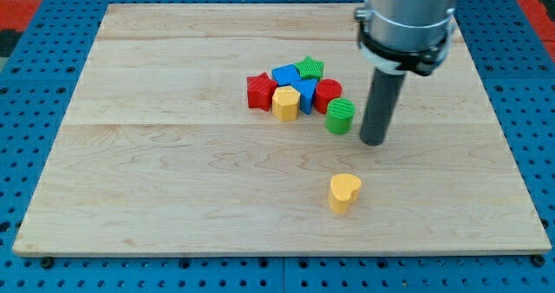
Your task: Place the yellow heart below the yellow hexagon
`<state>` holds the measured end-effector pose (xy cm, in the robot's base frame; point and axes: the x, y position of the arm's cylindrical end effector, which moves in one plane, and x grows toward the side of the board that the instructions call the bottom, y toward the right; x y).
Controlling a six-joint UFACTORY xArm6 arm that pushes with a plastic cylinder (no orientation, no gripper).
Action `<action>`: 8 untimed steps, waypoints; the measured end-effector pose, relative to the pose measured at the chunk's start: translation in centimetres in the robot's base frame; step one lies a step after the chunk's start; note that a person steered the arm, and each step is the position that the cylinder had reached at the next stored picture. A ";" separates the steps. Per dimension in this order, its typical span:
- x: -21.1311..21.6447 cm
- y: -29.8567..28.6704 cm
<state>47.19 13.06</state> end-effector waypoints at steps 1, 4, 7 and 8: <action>-0.8 0.1; 2.6 -1.1; 6.4 -10.2; 3.8 -11.2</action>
<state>51.00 1.90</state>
